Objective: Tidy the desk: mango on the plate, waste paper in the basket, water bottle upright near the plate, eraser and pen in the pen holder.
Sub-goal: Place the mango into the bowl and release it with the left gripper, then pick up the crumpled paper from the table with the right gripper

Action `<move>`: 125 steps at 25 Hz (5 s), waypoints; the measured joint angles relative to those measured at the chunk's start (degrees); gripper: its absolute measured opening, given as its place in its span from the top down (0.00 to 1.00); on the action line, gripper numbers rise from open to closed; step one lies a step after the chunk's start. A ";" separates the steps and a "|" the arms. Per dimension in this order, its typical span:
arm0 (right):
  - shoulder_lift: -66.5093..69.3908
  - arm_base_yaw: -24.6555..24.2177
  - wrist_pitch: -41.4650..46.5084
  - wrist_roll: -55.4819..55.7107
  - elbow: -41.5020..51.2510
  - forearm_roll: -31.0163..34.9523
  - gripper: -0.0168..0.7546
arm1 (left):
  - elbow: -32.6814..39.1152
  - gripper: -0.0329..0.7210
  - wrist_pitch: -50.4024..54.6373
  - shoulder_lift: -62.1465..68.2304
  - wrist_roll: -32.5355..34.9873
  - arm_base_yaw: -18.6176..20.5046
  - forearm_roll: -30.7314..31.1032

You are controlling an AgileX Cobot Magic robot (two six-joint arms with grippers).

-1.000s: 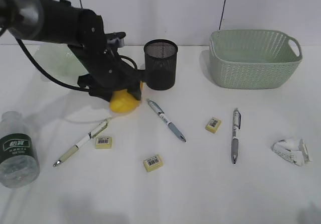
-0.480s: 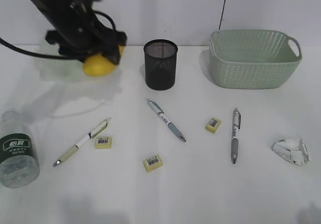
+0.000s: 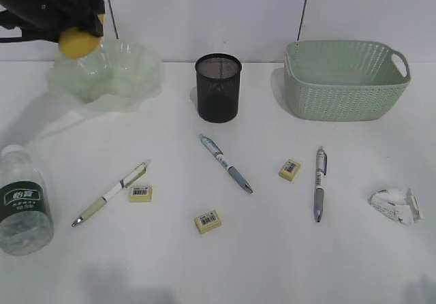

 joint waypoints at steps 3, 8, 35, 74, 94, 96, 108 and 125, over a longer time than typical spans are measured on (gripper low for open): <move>0.00 0.00 0.00 0.00 0.00 0.00 0.30 | -1.37 0.20 -2.84 3.77 0.00 1.20 -0.05; 0.00 0.00 0.00 0.00 0.00 0.00 0.30 | -6.01 0.20 -3.65 11.20 0.00 1.65 -1.70; 0.00 0.00 -0.02 -0.01 0.00 0.00 0.30 | -8.61 0.16 10.59 8.69 1.30 1.65 2.68; 0.00 0.00 -0.02 0.07 0.00 0.05 0.30 | 42.95 0.32 31.57 -63.18 13.55 -6.96 -4.33; 31.77 0.52 -13.90 1.55 -3.03 -2.50 0.30 | 53.08 0.32 25.84 -97.84 13.68 -7.06 -3.28; 38.21 0.52 -13.61 1.60 -4.82 -0.01 0.30 | 53.08 0.32 25.84 -97.84 13.68 -7.06 -3.28; 70.32 0.52 -13.92 0.74 -12.77 4.45 0.29 | 53.08 0.33 25.84 -97.84 13.68 -7.06 -3.28; 95.42 0.52 -29.11 0.03 -13.82 5.40 0.24 | 53.08 0.34 26.34 -97.84 13.68 -7.06 -3.28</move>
